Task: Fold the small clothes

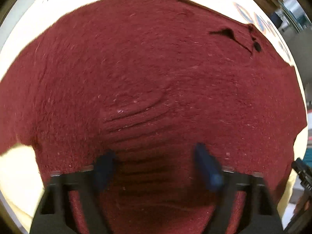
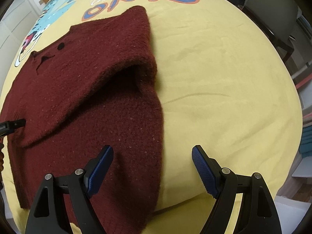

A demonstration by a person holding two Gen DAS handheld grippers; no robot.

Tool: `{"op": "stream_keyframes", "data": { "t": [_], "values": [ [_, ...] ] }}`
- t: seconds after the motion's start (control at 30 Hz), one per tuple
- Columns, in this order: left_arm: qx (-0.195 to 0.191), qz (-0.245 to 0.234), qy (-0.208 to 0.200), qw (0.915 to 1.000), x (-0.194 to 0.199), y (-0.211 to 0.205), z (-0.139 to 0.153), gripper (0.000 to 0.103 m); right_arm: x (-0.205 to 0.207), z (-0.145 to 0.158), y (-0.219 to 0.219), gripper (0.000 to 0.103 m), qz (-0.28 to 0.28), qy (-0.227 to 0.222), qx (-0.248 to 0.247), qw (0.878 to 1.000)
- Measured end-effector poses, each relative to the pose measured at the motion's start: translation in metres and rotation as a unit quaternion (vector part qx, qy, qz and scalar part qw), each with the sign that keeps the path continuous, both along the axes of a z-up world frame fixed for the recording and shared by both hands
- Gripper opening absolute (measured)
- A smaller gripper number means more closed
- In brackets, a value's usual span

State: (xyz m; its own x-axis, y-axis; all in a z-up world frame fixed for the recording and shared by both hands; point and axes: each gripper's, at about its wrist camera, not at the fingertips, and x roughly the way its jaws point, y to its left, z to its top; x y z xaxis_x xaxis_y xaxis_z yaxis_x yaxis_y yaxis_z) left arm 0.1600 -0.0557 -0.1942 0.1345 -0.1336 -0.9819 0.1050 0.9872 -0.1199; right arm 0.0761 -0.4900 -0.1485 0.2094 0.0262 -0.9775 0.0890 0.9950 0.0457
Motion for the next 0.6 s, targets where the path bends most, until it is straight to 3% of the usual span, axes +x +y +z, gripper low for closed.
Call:
{"op": "stream_keyframes", "data": {
  "t": [0.03,0.07,0.1,0.2,0.33,0.47,0.6],
  "values": [
    [-0.004,-0.006,-0.007,1.0,0.0,-0.004,0.003,0.041,0.0,-0.001,-0.001,0.084,-0.002,0.001,-0.001,1.0],
    [-0.016,-0.012,-0.009,0.9998,0.0,-0.005,0.007,0.024,0.001,-0.002,-0.003,0.084,-0.003,0.002,-0.002,1.0],
    [-0.022,-0.018,-0.009,0.9995,0.0,-0.008,0.008,0.015,0.001,-0.003,-0.004,0.084,-0.004,0.004,-0.003,1.0],
    [-0.016,-0.032,-0.021,0.9991,0.001,-0.014,0.015,0.011,0.002,-0.009,-0.007,0.084,-0.011,0.008,-0.001,1.0],
    [-0.035,-0.027,-0.038,0.9983,0.003,-0.002,0.037,0.01,0.004,-0.014,-0.007,0.084,-0.01,0.013,0.011,1.0],
    [-0.032,-0.03,-0.083,0.9956,0.017,0.016,0.079,0.009,0.008,-0.014,-0.008,0.084,-0.012,0.009,0.009,1.0],
    [-0.028,-0.027,-0.11,0.9931,0.026,0.025,0.108,0.009,0.017,-0.01,-0.014,0.084,-0.027,0.0,0.043,0.999]
  ]
}}
